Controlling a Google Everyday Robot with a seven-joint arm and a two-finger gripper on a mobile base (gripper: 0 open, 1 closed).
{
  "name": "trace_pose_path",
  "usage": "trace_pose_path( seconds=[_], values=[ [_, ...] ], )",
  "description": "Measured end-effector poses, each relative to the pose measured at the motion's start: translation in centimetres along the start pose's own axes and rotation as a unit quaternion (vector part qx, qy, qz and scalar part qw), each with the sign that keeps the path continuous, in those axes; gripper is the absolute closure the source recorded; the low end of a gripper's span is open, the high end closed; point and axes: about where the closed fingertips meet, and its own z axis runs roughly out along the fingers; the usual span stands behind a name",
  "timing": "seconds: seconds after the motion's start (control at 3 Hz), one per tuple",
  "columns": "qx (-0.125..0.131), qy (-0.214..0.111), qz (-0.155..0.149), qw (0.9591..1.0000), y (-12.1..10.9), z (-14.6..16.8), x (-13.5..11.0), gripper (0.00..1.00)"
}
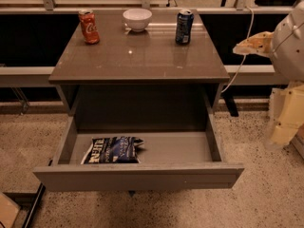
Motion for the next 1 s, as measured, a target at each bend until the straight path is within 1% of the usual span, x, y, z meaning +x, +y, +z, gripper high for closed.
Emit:
trace_pose_path(
  seconds=[0.33,0.67,1.0],
  values=[
    [-0.003,-0.022,0.003,0.9997,-0.2,-0.2,0.1,0.0],
    [-0.009,-0.039,-0.03,0.9987,0.6,-0.3,-1.1,0.0],
    [0.035,-0.05,-0.052,0.9968,4.7,-8.3,-0.4,0.0]
  ],
)
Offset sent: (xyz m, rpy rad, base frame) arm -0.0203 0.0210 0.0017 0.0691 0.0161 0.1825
